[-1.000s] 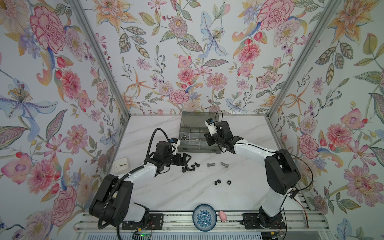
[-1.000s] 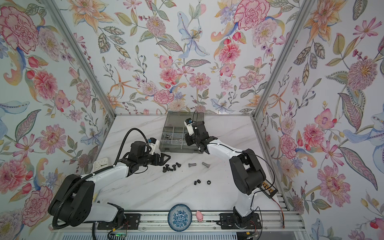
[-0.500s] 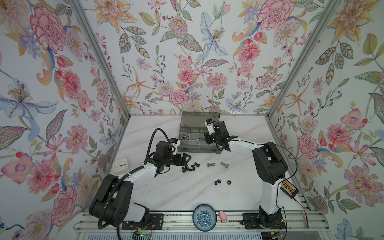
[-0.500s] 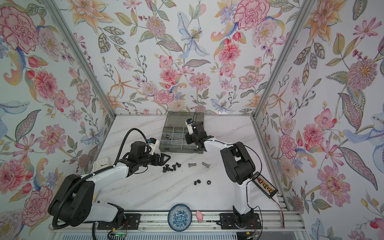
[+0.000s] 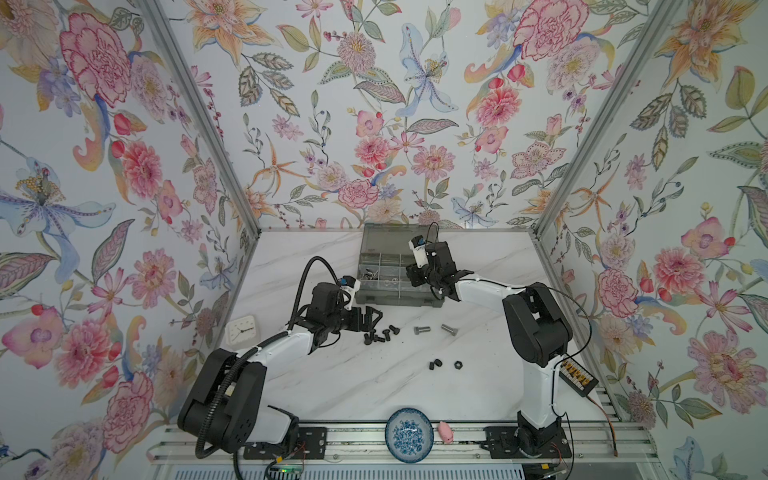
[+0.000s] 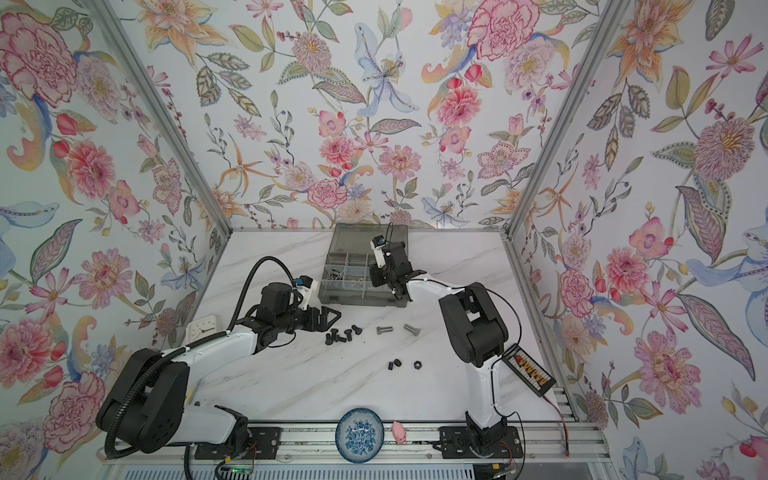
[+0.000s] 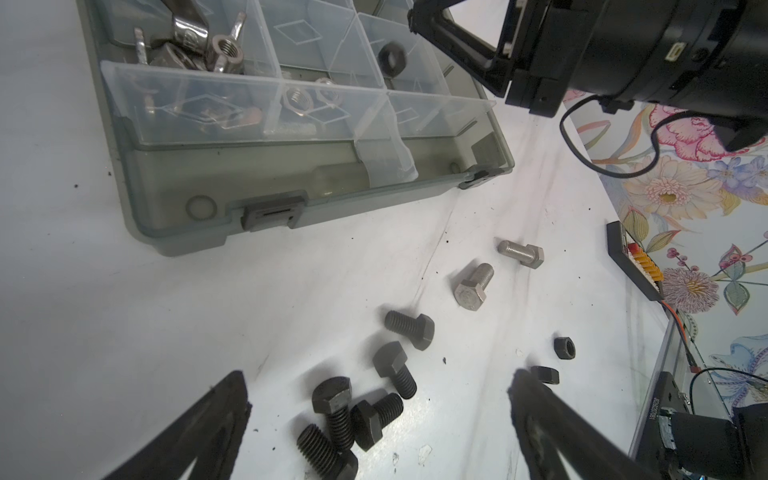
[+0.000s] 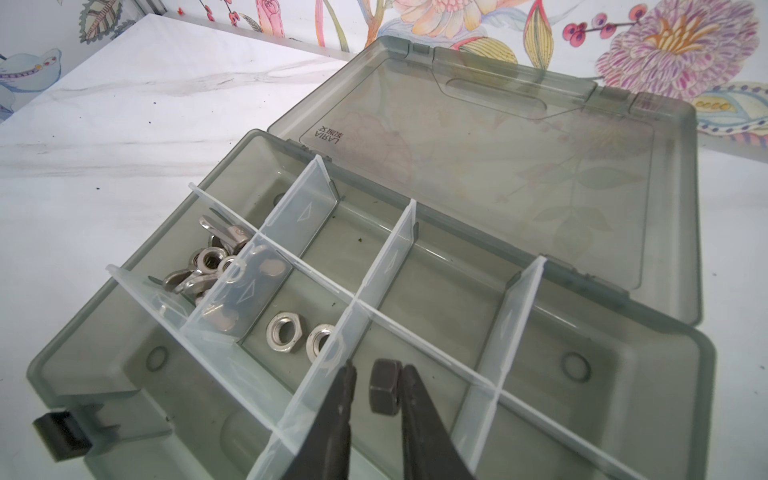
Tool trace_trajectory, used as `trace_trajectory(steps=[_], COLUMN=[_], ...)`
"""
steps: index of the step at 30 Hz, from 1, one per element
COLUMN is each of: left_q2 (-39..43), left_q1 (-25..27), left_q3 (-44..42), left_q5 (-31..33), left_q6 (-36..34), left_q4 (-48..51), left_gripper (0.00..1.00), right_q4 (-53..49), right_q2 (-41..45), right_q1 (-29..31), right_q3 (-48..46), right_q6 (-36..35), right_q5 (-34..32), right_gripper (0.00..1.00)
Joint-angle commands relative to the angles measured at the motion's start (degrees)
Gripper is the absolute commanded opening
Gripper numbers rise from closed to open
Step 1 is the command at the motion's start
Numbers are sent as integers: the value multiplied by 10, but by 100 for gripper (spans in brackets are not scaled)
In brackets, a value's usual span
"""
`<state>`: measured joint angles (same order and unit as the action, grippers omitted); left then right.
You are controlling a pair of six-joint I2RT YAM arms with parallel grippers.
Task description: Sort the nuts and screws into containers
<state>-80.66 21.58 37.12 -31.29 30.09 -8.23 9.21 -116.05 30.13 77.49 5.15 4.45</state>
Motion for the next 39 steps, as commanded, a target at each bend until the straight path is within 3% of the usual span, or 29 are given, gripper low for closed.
trace_trajectory(steps=[1, 13, 26, 33, 39], left_q2=[9, 4, 9, 5, -7], left_q1=[-7, -7, -8, -7, -7], left_q3=[-2, 1, 21, 26, 30], left_q5=[-2, -5, -1, -4, -8], left_q6=[7, 8, 4, 6, 9], left_q4=[-4, -8, 11, 15, 17], left_gripper=[99, 100, 99, 99, 99], right_q4=[-2, -30, -312, -386, -434], right_q2=[-11, 73, 254, 359, 399], right_q1=[-1, 0, 16, 30, 55], right_q3=[11, -30, -135, -245, -292], right_q6=[5, 10, 92, 163, 187], right_q5=[0, -2, -2, 7, 22], right_gripper=[29, 41, 61, 63, 63])
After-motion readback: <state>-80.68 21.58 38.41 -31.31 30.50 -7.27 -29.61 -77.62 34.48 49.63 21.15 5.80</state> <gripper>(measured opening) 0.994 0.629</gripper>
